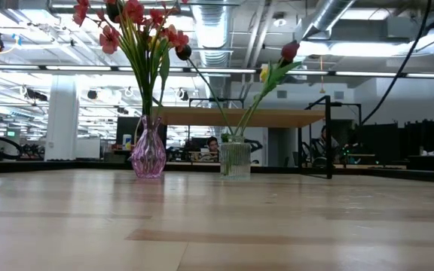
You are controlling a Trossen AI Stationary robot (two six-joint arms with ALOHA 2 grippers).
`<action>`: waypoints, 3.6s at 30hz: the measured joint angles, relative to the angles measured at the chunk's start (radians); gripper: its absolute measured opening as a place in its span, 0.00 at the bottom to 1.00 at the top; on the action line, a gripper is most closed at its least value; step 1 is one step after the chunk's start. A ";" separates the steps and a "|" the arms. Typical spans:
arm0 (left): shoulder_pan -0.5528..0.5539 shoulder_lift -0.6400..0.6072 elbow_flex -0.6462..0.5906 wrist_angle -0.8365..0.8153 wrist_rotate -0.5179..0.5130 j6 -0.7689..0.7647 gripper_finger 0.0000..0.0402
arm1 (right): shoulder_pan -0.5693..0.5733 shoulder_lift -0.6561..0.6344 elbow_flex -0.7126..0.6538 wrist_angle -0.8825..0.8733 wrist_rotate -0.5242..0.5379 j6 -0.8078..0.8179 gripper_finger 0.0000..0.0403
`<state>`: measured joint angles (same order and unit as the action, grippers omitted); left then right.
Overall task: Pick and place flowers into a vace then onto a shelf
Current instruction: Put the orange flower into the transparent vase
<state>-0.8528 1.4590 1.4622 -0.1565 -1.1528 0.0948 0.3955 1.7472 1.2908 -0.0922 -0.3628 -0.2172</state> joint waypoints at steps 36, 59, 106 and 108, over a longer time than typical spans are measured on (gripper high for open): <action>-0.016 0.158 -0.600 1.109 0.353 0.256 0.00 | 0.045 -0.016 -0.637 1.446 0.518 0.235 0.15; 0.058 0.157 -0.586 0.973 0.419 0.120 0.01 | 0.145 0.028 -0.358 1.058 0.616 0.025 0.45; 0.138 0.162 -0.587 0.906 0.459 0.010 0.02 | 0.109 0.140 -0.221 1.061 0.615 0.060 0.18; 0.138 0.163 -0.587 0.901 0.465 0.010 0.02 | 0.110 0.139 -0.221 1.057 0.598 0.053 0.05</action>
<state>-0.7143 1.6219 0.8753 0.7444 -0.6874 0.1051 0.5053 1.8858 1.0698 0.9646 0.2348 -0.1644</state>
